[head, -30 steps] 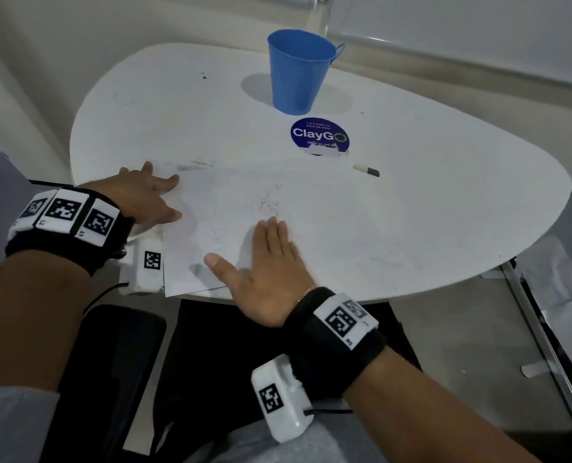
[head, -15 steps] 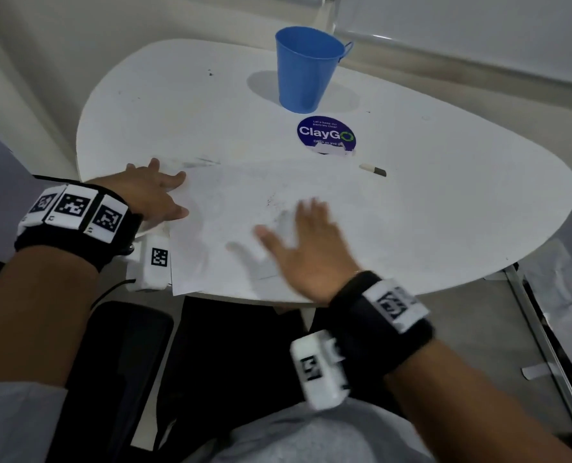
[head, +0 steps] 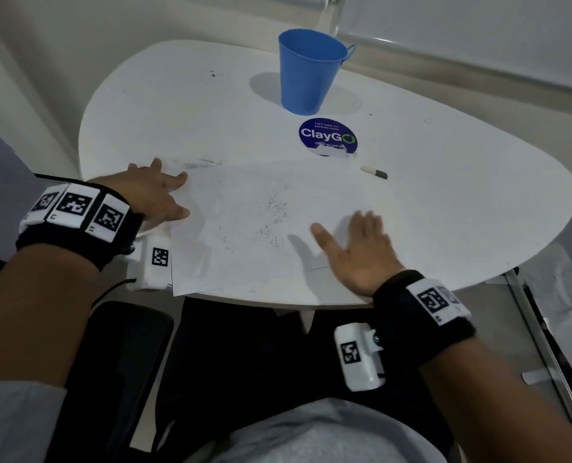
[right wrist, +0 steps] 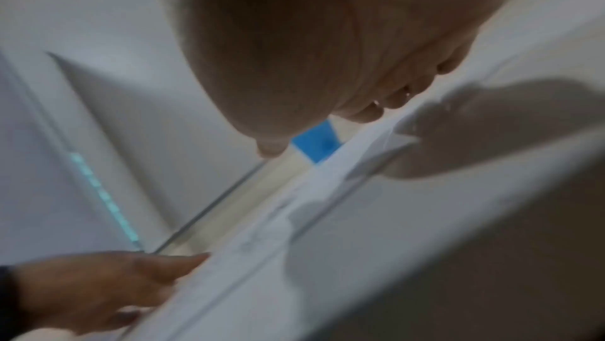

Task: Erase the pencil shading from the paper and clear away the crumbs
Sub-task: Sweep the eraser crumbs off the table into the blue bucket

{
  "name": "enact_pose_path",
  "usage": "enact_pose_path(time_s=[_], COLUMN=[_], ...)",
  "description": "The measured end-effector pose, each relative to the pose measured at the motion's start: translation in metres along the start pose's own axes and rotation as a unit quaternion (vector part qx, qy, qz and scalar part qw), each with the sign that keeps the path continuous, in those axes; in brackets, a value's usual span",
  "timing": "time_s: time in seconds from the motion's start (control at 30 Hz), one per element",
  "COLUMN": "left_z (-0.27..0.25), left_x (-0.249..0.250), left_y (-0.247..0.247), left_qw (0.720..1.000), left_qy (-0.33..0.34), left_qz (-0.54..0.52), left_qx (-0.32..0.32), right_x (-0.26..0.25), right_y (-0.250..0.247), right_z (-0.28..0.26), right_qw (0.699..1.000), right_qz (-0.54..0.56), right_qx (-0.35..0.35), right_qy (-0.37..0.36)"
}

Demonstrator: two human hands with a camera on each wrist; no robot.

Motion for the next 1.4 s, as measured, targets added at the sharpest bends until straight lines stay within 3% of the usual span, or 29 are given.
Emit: enact_pose_path(time_s=[0.07, 0.27, 0.33, 0.4, 0.5, 0.63, 0.73, 0.8, 0.9, 0.97, 1.03, 1.1, 1.2, 1.3, 1.4], left_z=[0.001, -0.002, -0.002, -0.001, 0.000, -0.001, -0.006, -0.010, -0.011, -0.007, -0.006, -0.006, -0.008, -0.010, -0.010], left_x=[-0.001, 0.000, 0.000, 0.000, -0.002, -0.002, 0.001, 0.002, 0.002, 0.000, -0.002, -0.002, -0.003, -0.003, -0.003], left_y=[-0.001, -0.001, -0.001, -0.001, -0.001, -0.002, -0.002, -0.002, -0.001, -0.001, 0.000, 0.000, 0.000, 0.000, 0.000], left_qw=[1.000, 1.000, 0.999, 1.000, 1.000, 1.000, 0.999, 0.999, 1.000, 1.000, 1.000, 0.999, 0.998, 0.998, 0.997], left_qy=[-0.001, 0.003, 0.005, 0.004, 0.003, 0.003, 0.007, 0.012, 0.014, 0.015, 0.013, 0.017, 0.021, 0.020, 0.019], left_qz=[0.001, -0.026, -0.035, -0.023, -0.009, -0.013, -0.038, -0.042, -0.024, -0.023, -0.027, -0.045, -0.053, -0.064, -0.068], left_qx=[0.002, 0.003, 0.001, -0.002, 0.000, 0.001, 0.007, 0.006, -0.001, 0.000, 0.000, -0.001, 0.000, 0.004, 0.003], right_x=[0.004, -0.097, -0.088, -0.058, -0.033, -0.094, -0.119, -0.103, -0.071, -0.082, -0.108, -0.120, -0.107, -0.088, -0.117], right_y=[0.006, 0.057, 0.040, 0.025, 0.030, 0.068, 0.058, 0.033, 0.008, 0.017, 0.040, 0.043, 0.003, -0.018, 0.007], right_z=[-0.002, -0.054, -0.050, -0.037, -0.038, -0.067, -0.073, -0.047, -0.002, -0.003, -0.025, -0.039, 0.007, 0.047, 0.033], right_qw=[1.000, 0.981, 0.985, 0.994, 0.998, 0.985, 0.974, 0.983, 0.997, 0.996, 0.982, 0.969, 0.989, 0.999, 0.992], right_qz=[-0.007, 0.000, 0.017, 0.013, -0.003, -0.023, 0.019, 0.035, 0.039, 0.002, -0.028, -0.016, 0.017, -0.029, -0.061], right_qx=[-0.005, -0.085, -0.059, -0.041, -0.058, -0.093, -0.098, -0.063, -0.034, -0.044, -0.103, -0.151, -0.074, -0.012, -0.041], right_qy=[0.022, -0.174, -0.163, -0.103, -0.035, -0.141, -0.201, -0.169, -0.057, -0.078, -0.158, -0.194, -0.130, -0.037, -0.107])
Point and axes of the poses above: each hand's wrist, its own z-axis towards the middle knuckle, its own y-axis out of the palm, x = y × z, the point moved 6 cm from there along z, towards the middle knuckle, and after that the axes turned 11 degrees about y, right-handed, at the moved point
